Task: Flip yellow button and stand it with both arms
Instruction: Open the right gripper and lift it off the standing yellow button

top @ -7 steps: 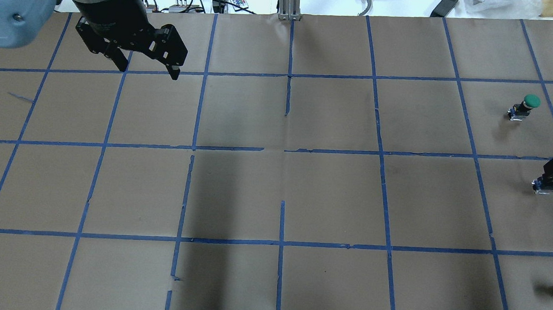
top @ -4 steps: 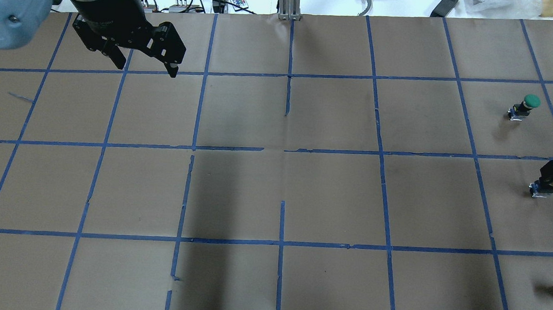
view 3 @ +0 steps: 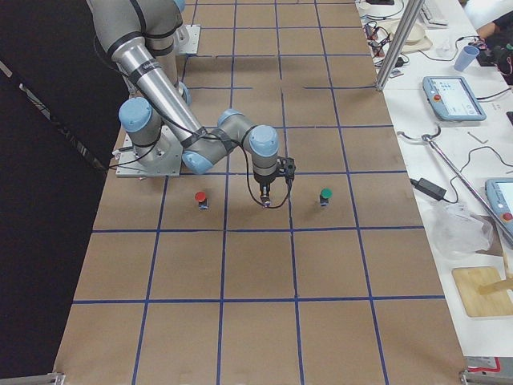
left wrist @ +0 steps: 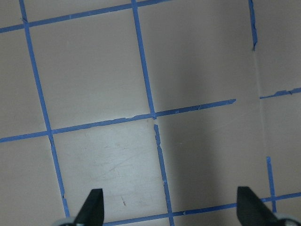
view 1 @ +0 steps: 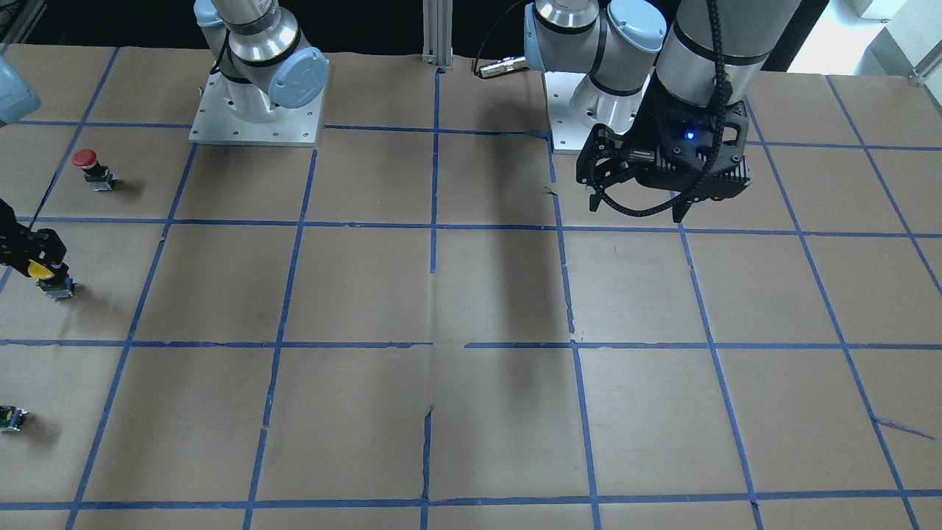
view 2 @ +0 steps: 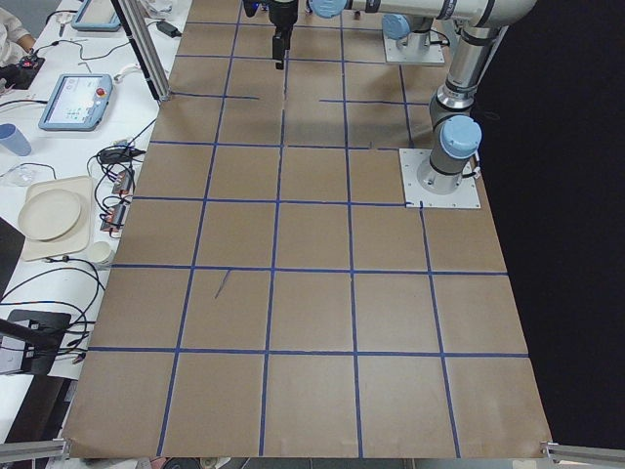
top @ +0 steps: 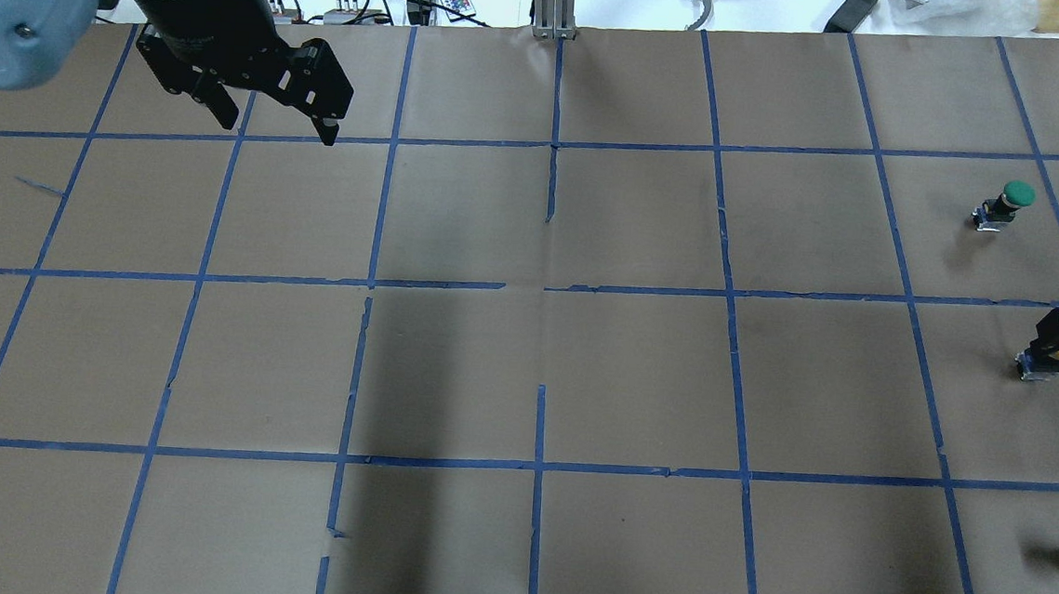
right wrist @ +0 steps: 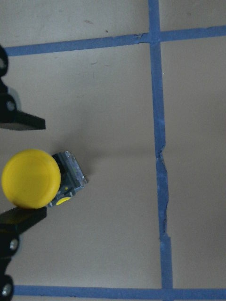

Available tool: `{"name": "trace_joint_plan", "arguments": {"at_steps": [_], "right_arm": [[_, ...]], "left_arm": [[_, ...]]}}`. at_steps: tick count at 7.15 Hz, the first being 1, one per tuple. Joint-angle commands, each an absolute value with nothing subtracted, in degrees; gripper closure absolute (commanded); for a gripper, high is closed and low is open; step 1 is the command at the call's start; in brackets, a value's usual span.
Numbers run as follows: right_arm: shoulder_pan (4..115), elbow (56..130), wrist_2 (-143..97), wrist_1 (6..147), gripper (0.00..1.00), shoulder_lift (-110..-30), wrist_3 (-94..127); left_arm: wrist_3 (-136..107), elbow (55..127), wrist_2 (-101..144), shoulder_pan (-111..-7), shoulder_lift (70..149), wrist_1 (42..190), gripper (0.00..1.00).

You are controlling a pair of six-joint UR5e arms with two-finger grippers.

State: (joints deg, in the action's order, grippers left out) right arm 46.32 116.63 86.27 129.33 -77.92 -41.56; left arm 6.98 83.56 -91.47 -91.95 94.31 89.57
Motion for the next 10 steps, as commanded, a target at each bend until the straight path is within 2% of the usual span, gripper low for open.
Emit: {"name": "trace_joint_plan", "arguments": {"at_steps": [1, 2, 3, 4, 7, 10], "right_arm": [[46.3, 116.5, 86.5, 129.0, 0.25, -78.0, -41.5], [46.2, 116.5, 86.9, 128.6, 0.17, -78.0, -41.5], [46.1, 116.2, 87.2, 127.1, 0.03, -78.6, -41.5], [46.1, 115.2, 87.4, 123.6, 0.0, -80.5, -41.3], [47.4, 108.2, 90.9, 100.1, 0.0, -92.6, -31.5], [63.7, 107.0, 90.9, 94.7, 0.0, -100.2, -14.1]], "left_arm": [[7.0, 84.8, -93.0, -92.0, 93.9, 89.6, 0.01], [7.3, 84.9, -92.8, -91.7, 93.7, 89.7, 0.01], [7.2, 84.9, -92.4, -91.2, 93.6, 89.8, 0.01], [7.2, 84.9, -92.5, -91.5, 93.2, 90.2, 0.01], [7.3, 84.6, -92.3, -91.1, 93.2, 90.2, 0.01], [7.3, 84.7, -92.3, -91.2, 93.1, 90.2, 0.01]]}}
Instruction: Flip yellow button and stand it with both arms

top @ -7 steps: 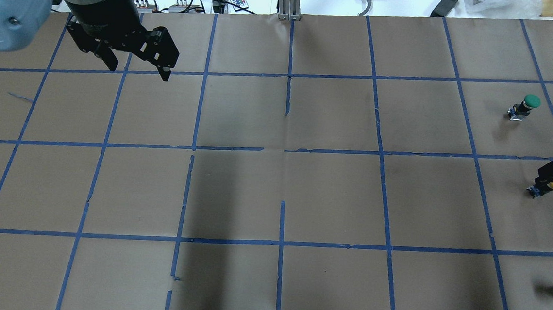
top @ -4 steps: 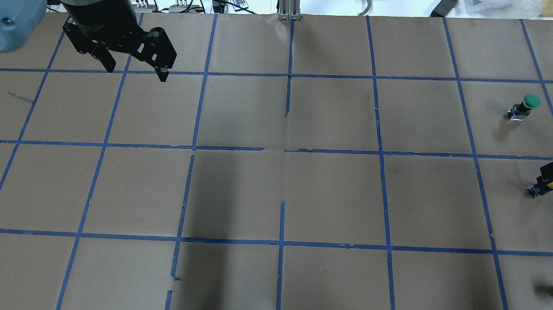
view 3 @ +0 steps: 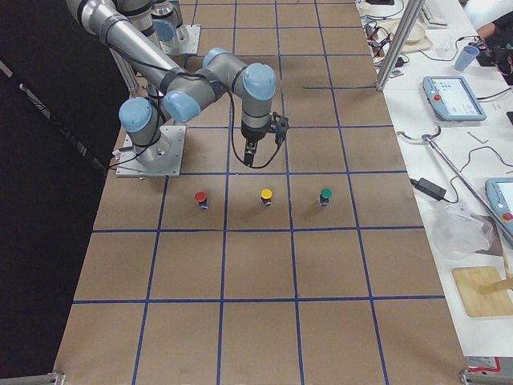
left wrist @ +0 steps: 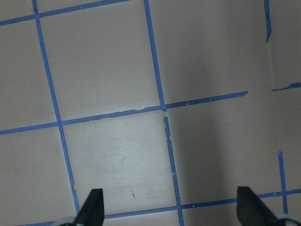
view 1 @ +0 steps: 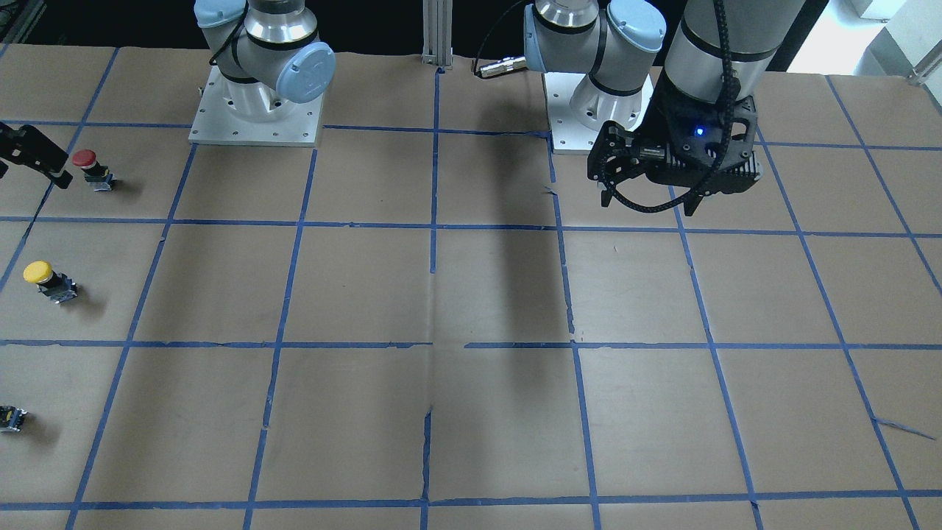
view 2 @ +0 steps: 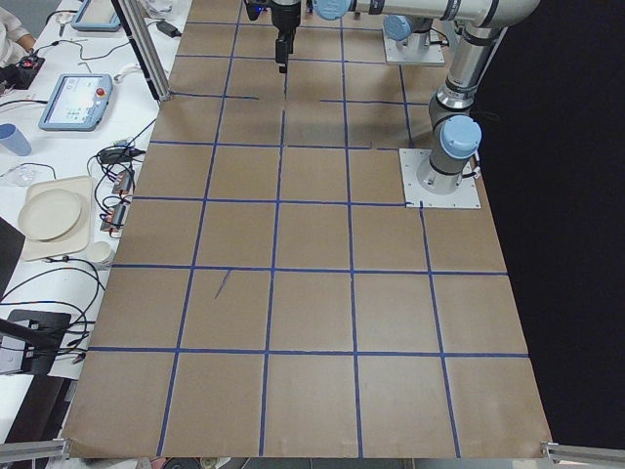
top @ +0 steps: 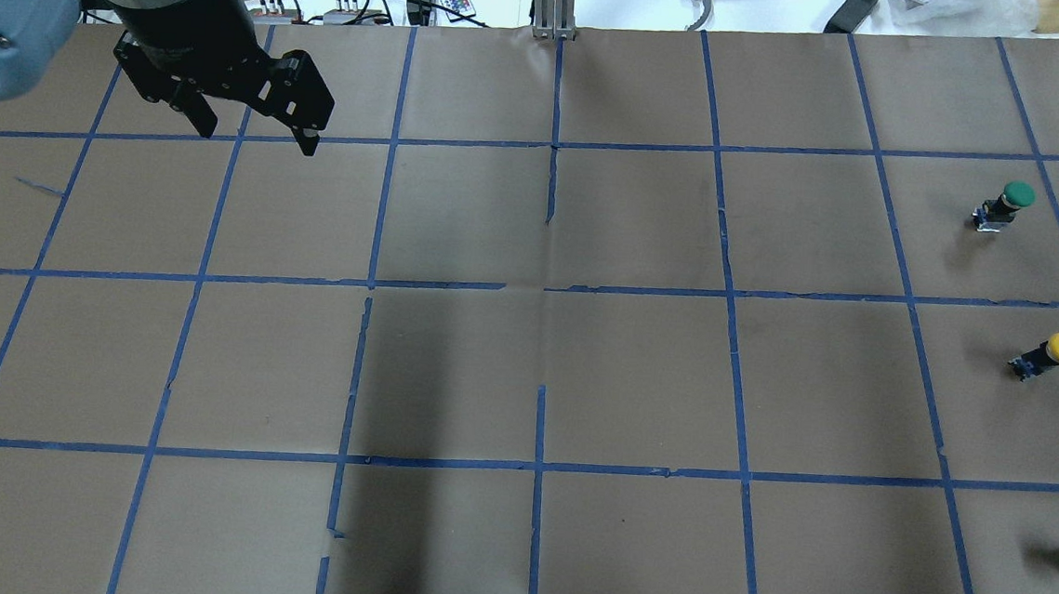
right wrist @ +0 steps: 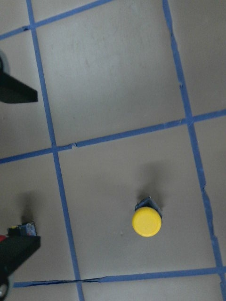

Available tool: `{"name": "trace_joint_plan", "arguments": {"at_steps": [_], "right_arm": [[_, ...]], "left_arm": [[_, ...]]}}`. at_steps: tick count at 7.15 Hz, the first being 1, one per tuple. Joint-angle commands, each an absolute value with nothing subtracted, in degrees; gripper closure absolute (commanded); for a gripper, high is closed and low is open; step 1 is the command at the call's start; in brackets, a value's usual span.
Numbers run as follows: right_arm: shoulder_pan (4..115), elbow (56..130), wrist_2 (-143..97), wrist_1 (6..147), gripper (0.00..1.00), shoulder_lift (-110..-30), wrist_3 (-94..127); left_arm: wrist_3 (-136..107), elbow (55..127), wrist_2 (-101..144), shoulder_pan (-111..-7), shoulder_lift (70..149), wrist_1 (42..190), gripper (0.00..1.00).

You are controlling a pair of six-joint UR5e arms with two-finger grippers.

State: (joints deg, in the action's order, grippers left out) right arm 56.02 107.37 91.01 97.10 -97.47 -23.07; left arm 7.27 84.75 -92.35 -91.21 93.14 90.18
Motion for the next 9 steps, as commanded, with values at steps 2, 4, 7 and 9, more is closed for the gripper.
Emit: {"name": "trace_joint_plan", "arguments": {"at_steps": [2, 4, 7, 9], "right_arm": [[77.9, 104.9, 91.8, 93.9, 0.0, -100.4, -2.7], [87.6, 101.3, 91.1, 88.6, 0.0, -100.8, 5.9], [90.7, 94.0, 88.1, 80.3, 0.0, -100.3, 8.6], [90.1, 94.0, 88.4, 80.9, 0.0, -100.1, 7.8]], "left_arm": [[7.3, 84.7, -92.3, -91.1, 93.1, 90.2, 0.01], [7.3, 84.7, -92.3, -91.2, 93.1, 90.2, 0.01], [7.3, 84.5, -92.3, -91.1, 93.1, 90.3, 0.01], [7.3, 83.9, -92.2, -91.1, 93.0, 90.6, 0.01]]}}
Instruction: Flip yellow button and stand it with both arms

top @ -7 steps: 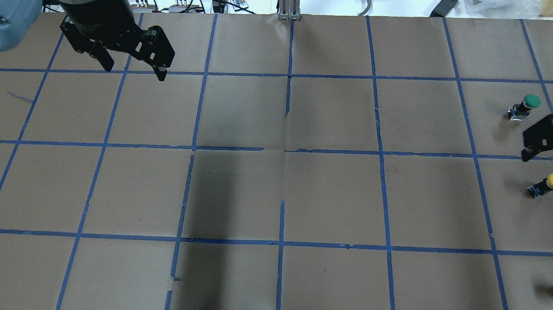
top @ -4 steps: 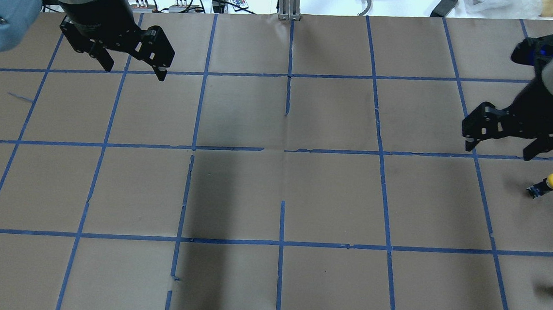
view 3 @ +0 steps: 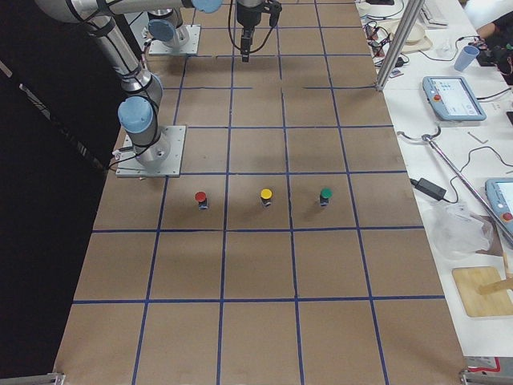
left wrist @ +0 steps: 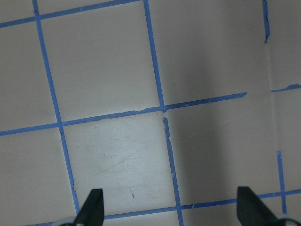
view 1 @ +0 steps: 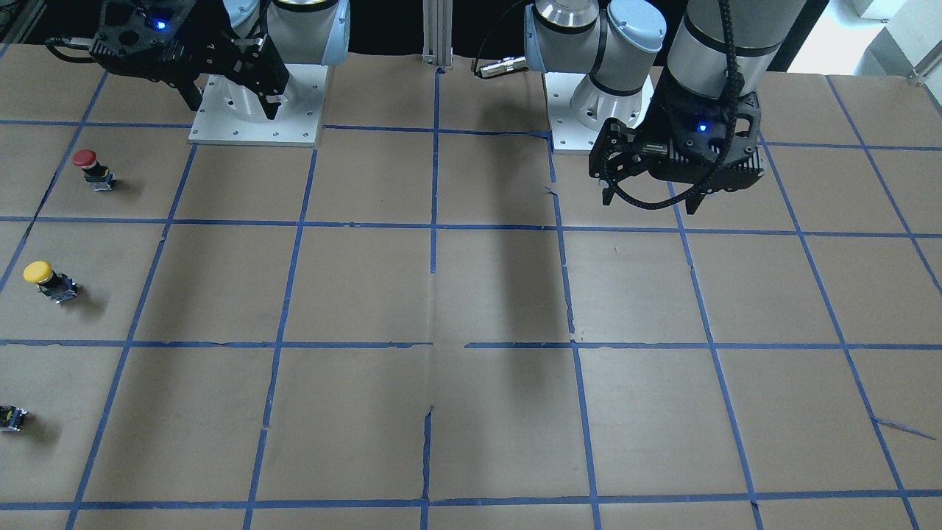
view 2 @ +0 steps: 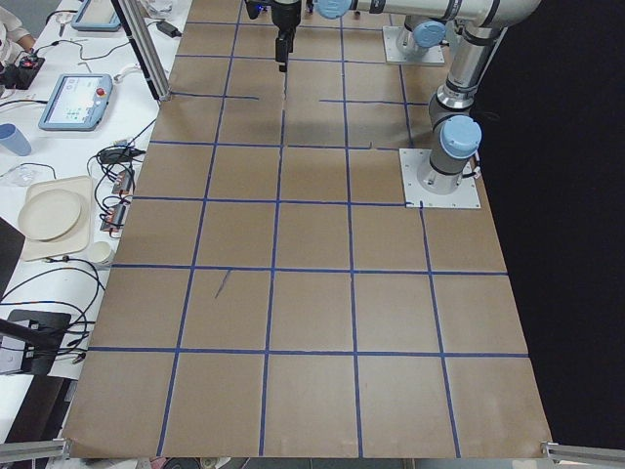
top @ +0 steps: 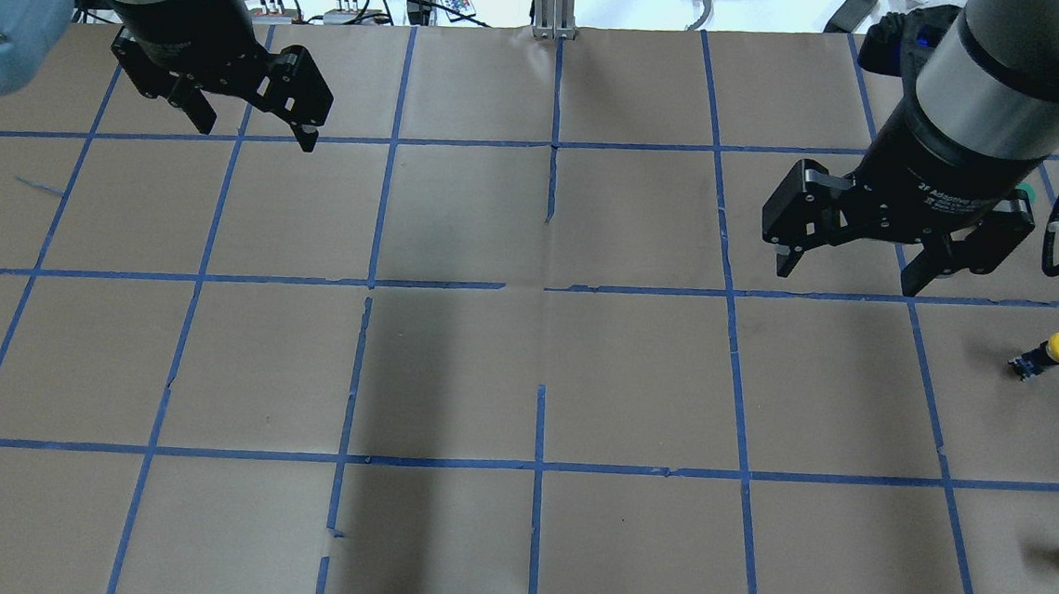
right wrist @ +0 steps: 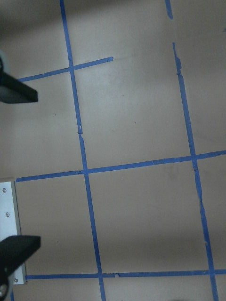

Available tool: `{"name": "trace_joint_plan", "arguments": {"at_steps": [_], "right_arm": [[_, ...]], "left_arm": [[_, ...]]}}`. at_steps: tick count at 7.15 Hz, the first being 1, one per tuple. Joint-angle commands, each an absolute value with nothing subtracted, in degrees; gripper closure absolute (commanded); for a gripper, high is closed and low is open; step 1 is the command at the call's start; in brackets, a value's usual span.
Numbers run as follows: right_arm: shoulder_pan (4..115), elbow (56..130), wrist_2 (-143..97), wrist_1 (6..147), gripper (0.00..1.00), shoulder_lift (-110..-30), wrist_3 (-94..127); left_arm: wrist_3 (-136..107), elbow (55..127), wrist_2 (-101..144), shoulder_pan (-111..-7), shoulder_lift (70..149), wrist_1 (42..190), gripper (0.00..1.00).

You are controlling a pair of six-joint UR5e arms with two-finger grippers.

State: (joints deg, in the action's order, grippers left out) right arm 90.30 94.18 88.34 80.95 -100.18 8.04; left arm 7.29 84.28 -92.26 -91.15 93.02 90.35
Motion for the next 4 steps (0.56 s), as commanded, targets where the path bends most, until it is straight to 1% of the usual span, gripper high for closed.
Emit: {"name": "trace_joint_plan", "arguments": {"at_steps": [1, 4], "right_arm": [[90.1, 94.1, 88.4, 80.6, 0.0, -100.1, 7.8], [90.1, 94.2, 88.3, 80.4, 0.0, -100.1, 7.8]], "left_arm": [[7.3, 84.1, -92.3, -91.1, 93.0, 90.6, 0.01], [7.3, 83.7, -92.3, -91.1, 93.0, 90.9, 0.01]]}}
